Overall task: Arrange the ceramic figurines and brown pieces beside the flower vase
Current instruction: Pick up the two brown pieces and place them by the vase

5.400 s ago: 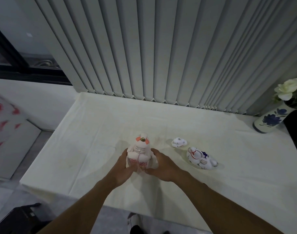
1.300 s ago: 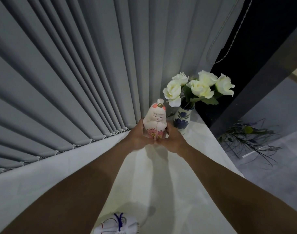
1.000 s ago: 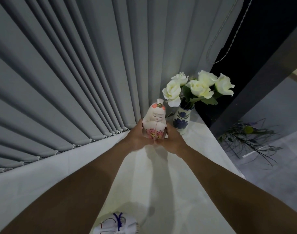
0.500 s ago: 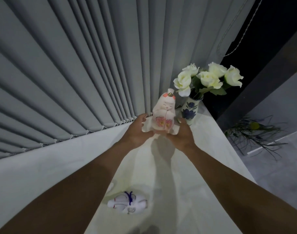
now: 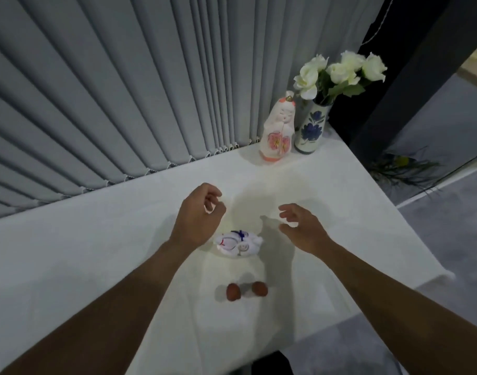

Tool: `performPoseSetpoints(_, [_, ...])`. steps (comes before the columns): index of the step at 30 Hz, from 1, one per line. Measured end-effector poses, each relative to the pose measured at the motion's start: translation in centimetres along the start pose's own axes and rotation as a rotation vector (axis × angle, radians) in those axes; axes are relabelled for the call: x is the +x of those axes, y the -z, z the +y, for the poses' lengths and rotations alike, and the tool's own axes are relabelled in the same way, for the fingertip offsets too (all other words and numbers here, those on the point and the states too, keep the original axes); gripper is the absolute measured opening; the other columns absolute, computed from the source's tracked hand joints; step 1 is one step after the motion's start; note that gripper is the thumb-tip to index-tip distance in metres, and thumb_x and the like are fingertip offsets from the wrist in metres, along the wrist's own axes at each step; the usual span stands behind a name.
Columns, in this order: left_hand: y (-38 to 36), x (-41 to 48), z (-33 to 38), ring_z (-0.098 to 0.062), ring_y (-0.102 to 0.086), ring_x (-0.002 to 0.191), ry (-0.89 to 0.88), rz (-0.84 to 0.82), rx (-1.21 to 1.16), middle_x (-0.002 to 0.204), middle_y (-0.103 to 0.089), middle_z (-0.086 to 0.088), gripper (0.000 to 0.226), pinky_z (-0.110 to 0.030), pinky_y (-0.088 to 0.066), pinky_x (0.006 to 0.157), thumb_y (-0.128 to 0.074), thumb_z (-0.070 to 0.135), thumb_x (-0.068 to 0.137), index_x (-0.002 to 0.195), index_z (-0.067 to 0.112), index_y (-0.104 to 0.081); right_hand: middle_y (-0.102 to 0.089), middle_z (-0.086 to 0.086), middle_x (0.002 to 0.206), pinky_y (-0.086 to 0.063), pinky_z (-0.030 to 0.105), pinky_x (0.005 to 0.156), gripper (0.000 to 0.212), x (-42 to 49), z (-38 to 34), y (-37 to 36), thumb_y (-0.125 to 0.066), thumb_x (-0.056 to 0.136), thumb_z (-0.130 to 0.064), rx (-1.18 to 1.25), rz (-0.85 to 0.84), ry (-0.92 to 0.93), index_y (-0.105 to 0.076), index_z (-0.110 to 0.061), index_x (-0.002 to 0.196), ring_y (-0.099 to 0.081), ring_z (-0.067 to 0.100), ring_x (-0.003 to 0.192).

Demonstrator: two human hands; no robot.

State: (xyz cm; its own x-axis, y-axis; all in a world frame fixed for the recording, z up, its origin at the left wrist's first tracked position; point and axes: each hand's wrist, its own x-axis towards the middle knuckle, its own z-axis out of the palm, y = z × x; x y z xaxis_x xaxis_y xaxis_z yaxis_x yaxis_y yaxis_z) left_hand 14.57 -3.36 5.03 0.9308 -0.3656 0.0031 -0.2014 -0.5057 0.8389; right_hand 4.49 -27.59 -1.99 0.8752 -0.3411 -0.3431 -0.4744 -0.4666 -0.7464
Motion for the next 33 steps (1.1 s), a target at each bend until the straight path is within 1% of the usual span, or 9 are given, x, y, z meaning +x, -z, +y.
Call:
performPoseSetpoints(5, [0.6, -7.7, -4.3, -0.013, -0.051, 0.061, 0.068, 0.009, 0.108, 0.067, -0.056, 0.006, 0.021, -0.026, -0.043, 0.061, -0.061, 0.004, 0.082, 0.078, 0.023, -0.052, -0.069, -0.008, 0.107, -0.049, 0.024, 0.083, 0.033, -5.1, 2.0, -2.1, -0.063, 0.084, -0.005, 0.01, -0.034, -0.042, -0.063, -0.028, 0.108, -0.065, 0.015, 0.101])
performPoseSetpoints(8, [-0.6, -11.3, -7.0, -0.013, -0.057, 0.068, 0.159, -0.135, 0.127, 0.074, -0.061, 0.005, 0.026, -0.026, -0.047, 0.066, -0.061, 0.005, 0.079, 0.079, 0.03, -0.053, -0.068, -0.009, 0.107, -0.048, 0.022, 0.079, 0.032, -8.0, 3.6, -3.6, -0.064, 0.08, -0.005, -0.027, -0.117, -0.064, -0.063, -0.028, 0.104, -0.065, 0.015, 0.102])
performPoseSetpoints(13, [-3.3, -14.2, -9.2, -0.007, -0.059, 0.09, 0.131, -0.411, 0.055, 0.107, -0.057, 0.007, 0.052, -0.013, -0.046, 0.074, -0.07, 0.007, 0.071, 0.116, 0.03, -0.058, -0.066, -0.007, 0.114, -0.042, 0.015, 0.081, 0.049, -11.0, 4.2, -6.5, -0.073, 0.065, -0.025, -0.059, -0.273, 0.035, -0.061, -0.031, 0.113, -0.062, 0.012, 0.105])
performPoseSetpoints(16, [-4.8, -14.8, -9.5, -0.006, -0.059, 0.1, 0.102, -0.462, -0.009, 0.116, -0.054, 0.009, 0.066, -0.009, -0.046, 0.083, -0.079, 0.01, 0.072, 0.131, 0.024, -0.055, -0.065, -0.01, 0.109, -0.041, 0.009, 0.08, 0.052, -11.8, 4.1, -8.1, -0.081, 0.065, -0.02, -0.032, -0.236, 0.088, -0.064, -0.032, 0.112, -0.06, 0.008, 0.1])
performPoseSetpoints(19, [-5.9, -15.1, -9.5, -0.011, -0.062, 0.097, 0.095, -0.375, -0.027, 0.112, -0.061, 0.01, 0.047, -0.016, -0.05, 0.085, -0.08, 0.011, 0.077, 0.12, 0.018, -0.063, -0.062, -0.018, 0.097, -0.041, 0.008, 0.081, 0.043, -12.1, 3.9, -9.3, -0.082, 0.073, -0.011, -0.007, -0.12, 0.158, -0.064, -0.039, 0.099, -0.059, 0.002, 0.091])
performPoseSetpoints(22, [-6.3, -15.0, -8.9, -0.018, -0.063, 0.087, 0.094, -0.295, -0.02, 0.095, -0.068, 0.001, 0.017, -0.028, -0.054, 0.081, -0.074, 0.004, 0.08, 0.095, 0.008, -0.066, -0.069, -0.009, 0.1, -0.047, 0.022, 0.086, 0.027, -12.1, 3.9, -9.9, -0.078, 0.077, -0.014, -0.012, -0.044, 0.17, -0.073, -0.027, 0.1, -0.063, 0.01, 0.093])
performPoseSetpoints(24, [-6.4, -14.7, -8.6, -0.014, -0.063, 0.086, 0.075, -0.318, -0.014, 0.092, -0.068, 0.003, 0.013, -0.031, -0.055, 0.081, -0.073, 0.006, 0.081, 0.09, 0.011, -0.066, -0.071, -0.006, 0.1, -0.047, 0.022, 0.085, 0.023, -12.1, 4.1, -9.9, -0.077, 0.078, -0.014, -0.045, -0.033, 0.171, -0.074, -0.023, 0.099, -0.063, 0.011, 0.092])
performPoseSetpoints(28, [-6.4, -13.9, -7.6, -0.008, -0.063, 0.091, 0.028, -0.364, -0.004, 0.094, -0.066, 0.009, 0.015, -0.032, -0.054, 0.087, -0.073, 0.013, 0.081, 0.088, 0.023, -0.064, -0.072, -0.01, 0.098, -0.04, 0.008, 0.079, 0.019, -12.3, 4.0, -8.9, -0.076, 0.08, -0.014, -0.051, 0.02, 0.158, -0.075, -0.023, 0.097, -0.061, 0.006, 0.089])
performPoseSetpoints(33, [-7.3, -12.1, -4.2, -0.011, -0.061, 0.091, -0.096, -0.365, -0.05, 0.088, -0.063, 0.01, 0.014, -0.034, -0.053, 0.092, -0.068, 0.009, 0.083, 0.08, 0.019, -0.058, -0.074, -0.014, 0.103, -0.053, 0.025, 0.084, 0.018, -11.7, 4.3, -6.2, -0.077, 0.081, -0.023, -0.009, 0.098, 0.13, -0.073, -0.031, 0.097, -0.067, 0.005, 0.094])
